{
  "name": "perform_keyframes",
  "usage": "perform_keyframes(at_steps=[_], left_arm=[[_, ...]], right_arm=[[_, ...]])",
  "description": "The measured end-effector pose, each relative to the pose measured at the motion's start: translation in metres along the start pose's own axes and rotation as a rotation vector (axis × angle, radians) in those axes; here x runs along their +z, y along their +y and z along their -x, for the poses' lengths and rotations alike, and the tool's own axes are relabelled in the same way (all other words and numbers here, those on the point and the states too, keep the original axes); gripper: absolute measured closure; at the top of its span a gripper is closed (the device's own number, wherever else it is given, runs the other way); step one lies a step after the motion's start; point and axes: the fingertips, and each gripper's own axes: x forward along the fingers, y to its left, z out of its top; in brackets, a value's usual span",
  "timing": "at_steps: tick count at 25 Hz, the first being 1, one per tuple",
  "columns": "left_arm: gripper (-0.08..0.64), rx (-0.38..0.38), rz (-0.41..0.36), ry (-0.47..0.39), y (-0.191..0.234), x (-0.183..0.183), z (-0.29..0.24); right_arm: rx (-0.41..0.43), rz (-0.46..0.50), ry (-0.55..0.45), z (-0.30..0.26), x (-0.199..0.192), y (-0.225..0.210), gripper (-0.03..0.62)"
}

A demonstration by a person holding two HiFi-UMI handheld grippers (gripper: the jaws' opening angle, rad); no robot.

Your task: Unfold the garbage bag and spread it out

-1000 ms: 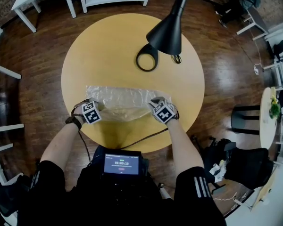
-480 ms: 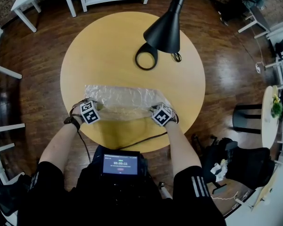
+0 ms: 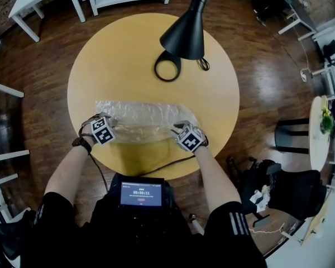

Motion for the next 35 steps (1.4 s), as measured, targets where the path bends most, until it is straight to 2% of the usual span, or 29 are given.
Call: perform_keyframes(at_steps=[3, 7, 11, 17, 21, 23, 28, 35], left_arm=[[0.353, -0.006, -0.016, 0.035, -0.004, -0.011, -0.009], [0.35, -0.009, -0.001, 0.04, -0.004, -0.015, -0.011], [0.35, -0.003, -0.015, 0.049, -0.003, -0.016, -0.01], [0.345, -0.002, 0.006, 0.051, 0.002, -0.022, -0.008], [0.336, 0.001, 0.015, 0.054, 0.002, -0.021, -0.008], [0.334, -0.005, 0.021, 0.057, 0.0, -0.021, -0.007], [0.298, -0.032, 0.004, 0.077, -0.005, -0.024, -0.006], [0.288, -0.017, -0.021, 0.09, -0.008, -0.021, -0.009]], right_arm=[[-0.018, 0.017, -0.046, 0.017, 0.011, -0.003, 0.469], [-0.076, 0.029, -0.076, 0.039, 0.018, -0.023, 0.468], [-0.125, 0.048, -0.004, 0.043, 0.002, -0.049, 0.43], [-0.079, 0.034, 0.124, 0.028, -0.031, -0.06, 0.375], [-0.033, 0.001, 0.164, 0.017, -0.06, -0.05, 0.36], [-0.016, -0.009, 0.183, 0.012, -0.073, -0.044, 0.331], [-0.021, -0.006, 0.18, 0.006, -0.082, -0.04, 0.313], [-0.022, -0.001, 0.164, 0.001, -0.081, -0.042, 0.272]])
